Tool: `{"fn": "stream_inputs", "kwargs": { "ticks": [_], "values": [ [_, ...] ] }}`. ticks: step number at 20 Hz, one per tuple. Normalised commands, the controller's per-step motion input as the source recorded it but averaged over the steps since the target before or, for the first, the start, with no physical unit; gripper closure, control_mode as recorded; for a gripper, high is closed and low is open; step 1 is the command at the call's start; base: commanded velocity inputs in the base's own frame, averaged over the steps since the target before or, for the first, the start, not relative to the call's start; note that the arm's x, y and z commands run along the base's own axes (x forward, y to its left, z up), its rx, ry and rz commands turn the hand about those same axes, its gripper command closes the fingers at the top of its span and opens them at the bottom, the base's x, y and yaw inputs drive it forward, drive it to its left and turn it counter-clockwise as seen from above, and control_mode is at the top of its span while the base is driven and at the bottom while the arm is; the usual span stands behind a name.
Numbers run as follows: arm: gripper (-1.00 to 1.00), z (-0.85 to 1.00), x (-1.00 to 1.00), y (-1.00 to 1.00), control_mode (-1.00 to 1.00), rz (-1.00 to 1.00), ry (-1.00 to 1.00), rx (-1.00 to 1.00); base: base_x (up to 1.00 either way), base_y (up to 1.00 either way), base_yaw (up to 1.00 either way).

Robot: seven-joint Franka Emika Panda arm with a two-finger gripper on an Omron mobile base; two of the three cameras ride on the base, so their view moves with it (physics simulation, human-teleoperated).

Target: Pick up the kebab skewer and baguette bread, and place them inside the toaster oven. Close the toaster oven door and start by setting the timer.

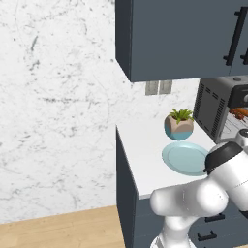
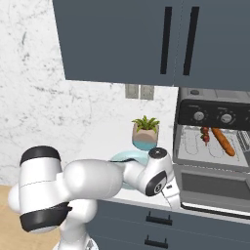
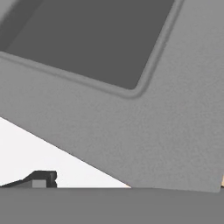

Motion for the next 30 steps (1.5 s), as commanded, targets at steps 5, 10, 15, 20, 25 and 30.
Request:
{"fn": "stream_inputs", "kwargs": {
  "ticks": [5, 10, 15, 20, 25, 30],
  "values": [
    [-1.00, 0.00, 0.12, -0.07, -1.00, -0.03, -0.10, 0.00, 0.00, 0.00, 0.00],
    [-1.00, 0.00, 0.17, -0.08, -1.00, -0.03, -0.09, 0.00, 0.00, 0.00, 0.00],
    [-1.00, 0.01, 0.20, -0.11, -1.00, -0.05, -0.05, -0.04, 0.00, 0.00, 0.00],
    [-1.00, 0.14, 0.16, -0.04, -1.00, -0.07, -0.04, -0.11, 0.00, 0.00, 0.00],
    [-1.00, 0.19, 0.12, -0.10, -1.00, -0.05, -0.05, -0.12, 0.00, 0.00, 0.00],
    [-1.00, 0.23, 0.11, -0.13, -1.00, -0.03, -0.03, -0.12, 0.00, 0.00, 0.00]
  ]
}}
